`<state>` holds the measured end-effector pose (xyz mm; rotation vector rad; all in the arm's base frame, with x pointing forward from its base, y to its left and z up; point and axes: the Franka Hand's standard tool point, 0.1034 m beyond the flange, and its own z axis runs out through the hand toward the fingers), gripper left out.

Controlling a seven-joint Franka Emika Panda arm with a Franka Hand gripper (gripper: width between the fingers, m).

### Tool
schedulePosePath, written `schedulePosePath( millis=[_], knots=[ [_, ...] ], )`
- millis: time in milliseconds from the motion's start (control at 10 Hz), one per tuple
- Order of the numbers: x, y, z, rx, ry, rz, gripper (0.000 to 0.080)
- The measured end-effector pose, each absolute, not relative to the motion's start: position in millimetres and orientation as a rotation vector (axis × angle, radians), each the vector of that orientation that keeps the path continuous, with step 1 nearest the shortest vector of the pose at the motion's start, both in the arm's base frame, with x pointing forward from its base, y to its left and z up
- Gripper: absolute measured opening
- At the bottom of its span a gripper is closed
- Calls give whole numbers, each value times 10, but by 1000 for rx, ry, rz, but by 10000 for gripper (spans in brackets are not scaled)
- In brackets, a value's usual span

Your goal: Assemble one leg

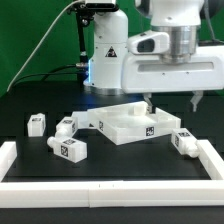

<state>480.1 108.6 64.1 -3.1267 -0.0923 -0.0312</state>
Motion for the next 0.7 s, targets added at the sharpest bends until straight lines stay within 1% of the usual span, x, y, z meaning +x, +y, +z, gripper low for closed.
schedulePosePath(
  millis=[200,700],
  knots=[
    [4917,1185,477,-3124,-138,-104,649],
    [4928,1172,465,-3123,-125,-103,649]
  ],
)
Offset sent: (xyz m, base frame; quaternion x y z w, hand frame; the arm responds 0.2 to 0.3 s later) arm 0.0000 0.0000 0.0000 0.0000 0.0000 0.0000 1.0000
